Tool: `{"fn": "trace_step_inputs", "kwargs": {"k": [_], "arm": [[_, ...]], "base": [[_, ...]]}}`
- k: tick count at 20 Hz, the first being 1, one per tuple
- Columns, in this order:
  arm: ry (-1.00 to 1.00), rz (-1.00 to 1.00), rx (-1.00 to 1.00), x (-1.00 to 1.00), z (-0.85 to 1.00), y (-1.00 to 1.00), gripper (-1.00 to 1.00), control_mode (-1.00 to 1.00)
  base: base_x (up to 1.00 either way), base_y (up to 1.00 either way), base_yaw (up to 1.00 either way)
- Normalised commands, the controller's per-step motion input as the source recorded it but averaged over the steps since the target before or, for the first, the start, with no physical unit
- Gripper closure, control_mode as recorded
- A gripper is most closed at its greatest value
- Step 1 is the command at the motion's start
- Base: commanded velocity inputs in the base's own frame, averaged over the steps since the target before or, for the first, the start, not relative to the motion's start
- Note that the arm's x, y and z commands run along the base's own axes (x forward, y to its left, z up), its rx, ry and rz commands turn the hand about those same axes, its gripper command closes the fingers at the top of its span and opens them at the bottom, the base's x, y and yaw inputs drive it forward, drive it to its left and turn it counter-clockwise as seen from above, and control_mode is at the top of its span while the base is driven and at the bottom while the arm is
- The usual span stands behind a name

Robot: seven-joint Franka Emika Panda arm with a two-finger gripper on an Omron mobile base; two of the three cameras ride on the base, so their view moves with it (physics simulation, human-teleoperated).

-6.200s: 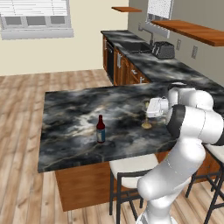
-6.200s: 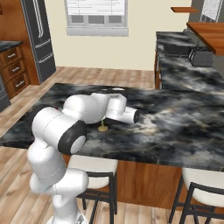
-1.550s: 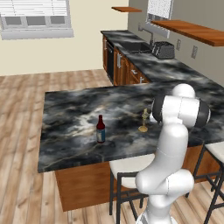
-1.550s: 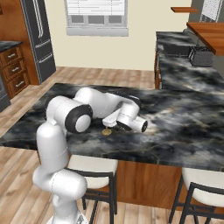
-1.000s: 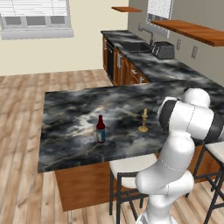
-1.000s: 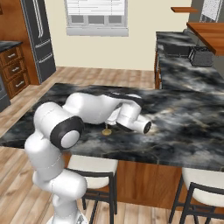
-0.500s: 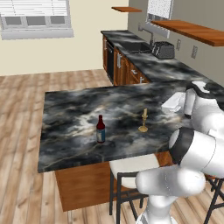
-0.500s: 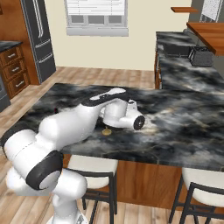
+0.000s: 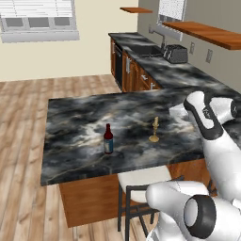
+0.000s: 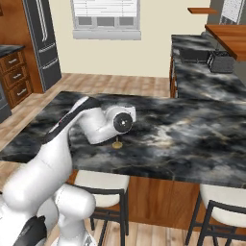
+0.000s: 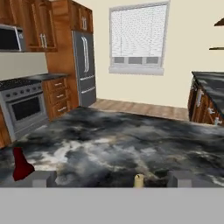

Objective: Get the candle and the beer from the cabinet and move them to the dining counter.

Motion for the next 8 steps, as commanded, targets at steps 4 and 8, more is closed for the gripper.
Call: {"fn": "trace_step_inputs", "kwargs": {"k": [4, 8], "arm": [[0.1, -0.19, 0.0, -0.61, 0.52, 0.36, -1.0, -1.0], [0.1, -0.19, 0.0, -0.77, 0.5, 0.24, -1.0, -1.0]], "base": [[0.0, 0.0, 0.0], [0.0, 0.0, 0.0]]}}
